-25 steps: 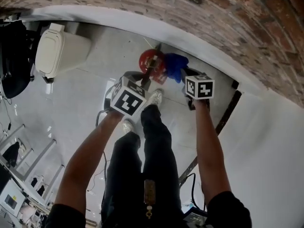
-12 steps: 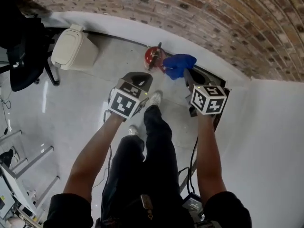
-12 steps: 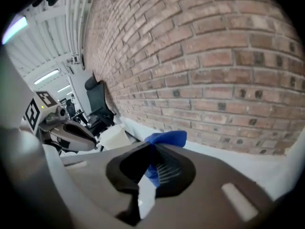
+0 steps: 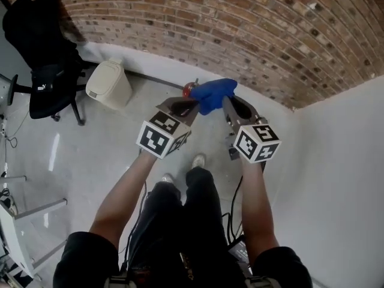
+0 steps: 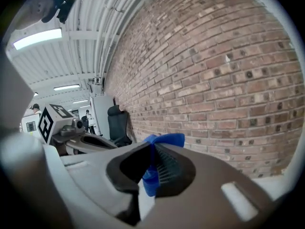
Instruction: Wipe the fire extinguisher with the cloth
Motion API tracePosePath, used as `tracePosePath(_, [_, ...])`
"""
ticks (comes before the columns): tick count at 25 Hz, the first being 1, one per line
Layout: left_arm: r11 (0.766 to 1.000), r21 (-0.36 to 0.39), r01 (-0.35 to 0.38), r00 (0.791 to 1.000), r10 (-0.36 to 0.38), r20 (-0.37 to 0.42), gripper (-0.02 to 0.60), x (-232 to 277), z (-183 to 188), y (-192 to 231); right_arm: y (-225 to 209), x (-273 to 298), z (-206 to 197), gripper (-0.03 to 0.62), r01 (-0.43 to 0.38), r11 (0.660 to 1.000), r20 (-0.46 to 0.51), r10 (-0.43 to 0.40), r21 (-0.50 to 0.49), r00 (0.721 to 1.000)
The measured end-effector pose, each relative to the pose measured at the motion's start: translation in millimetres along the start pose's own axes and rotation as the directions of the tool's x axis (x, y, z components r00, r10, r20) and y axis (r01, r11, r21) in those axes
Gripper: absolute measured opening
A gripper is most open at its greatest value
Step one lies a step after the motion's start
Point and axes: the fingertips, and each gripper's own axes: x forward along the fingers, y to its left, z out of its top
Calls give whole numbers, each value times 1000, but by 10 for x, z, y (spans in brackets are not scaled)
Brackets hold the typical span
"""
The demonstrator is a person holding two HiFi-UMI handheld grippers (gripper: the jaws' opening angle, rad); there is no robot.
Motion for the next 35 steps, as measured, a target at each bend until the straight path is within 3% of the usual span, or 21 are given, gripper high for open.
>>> tracePosePath(5, [996,87,21,997,-27,73,8,-397,621,-462,384,-517,556,18,-44,997,73,49,-70,996])
tracePosePath(17, [988,150,-33,977,0,211,8,-718,1559,-1608,580,-1898,1433,18,-91,971,218,141,-223,966])
tracePosePath(25, [988,140,-60,971,26,238,8,-841,1640,-2129,547,-2561,1553,18,-80,961,266,153,-265,952])
tracePosePath(35, [987,145,-73,972,38,232,8,-915,1669,-2310,523,-2739,1534,18,-84,966,276,152,-243,949])
